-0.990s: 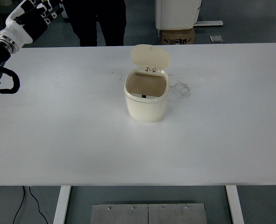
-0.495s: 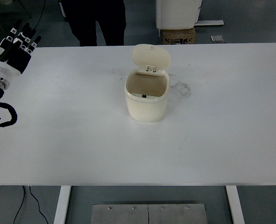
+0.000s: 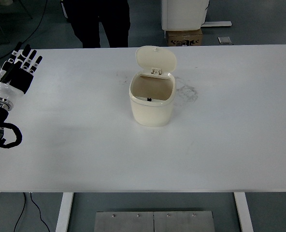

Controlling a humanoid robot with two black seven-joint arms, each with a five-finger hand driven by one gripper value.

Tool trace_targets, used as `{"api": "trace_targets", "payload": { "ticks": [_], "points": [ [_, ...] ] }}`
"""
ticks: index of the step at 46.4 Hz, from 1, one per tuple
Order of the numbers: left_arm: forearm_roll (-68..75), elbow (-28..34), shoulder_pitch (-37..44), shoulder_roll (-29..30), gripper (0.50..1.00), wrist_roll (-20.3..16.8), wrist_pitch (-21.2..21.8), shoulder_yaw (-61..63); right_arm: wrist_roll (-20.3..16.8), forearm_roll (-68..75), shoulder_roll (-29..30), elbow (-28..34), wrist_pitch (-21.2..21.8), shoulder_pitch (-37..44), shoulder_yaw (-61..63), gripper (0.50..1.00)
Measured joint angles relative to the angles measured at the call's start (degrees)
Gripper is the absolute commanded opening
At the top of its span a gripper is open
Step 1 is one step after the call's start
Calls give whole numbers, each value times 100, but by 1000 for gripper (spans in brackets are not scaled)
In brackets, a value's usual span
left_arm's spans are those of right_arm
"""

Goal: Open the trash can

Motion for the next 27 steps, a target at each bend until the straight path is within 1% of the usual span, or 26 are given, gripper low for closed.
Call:
{"api": "trace_targets", "payload": {
  "ticks": [11,27],
  "points": [
    [8,0,41,-11,1000,-3,0,-3,1,4,0,0,0,0,0,991],
    [11,0,84,-188,1000,-13,10,-4,2,-4,0,4,0,35,-1,991]
  ]
}}
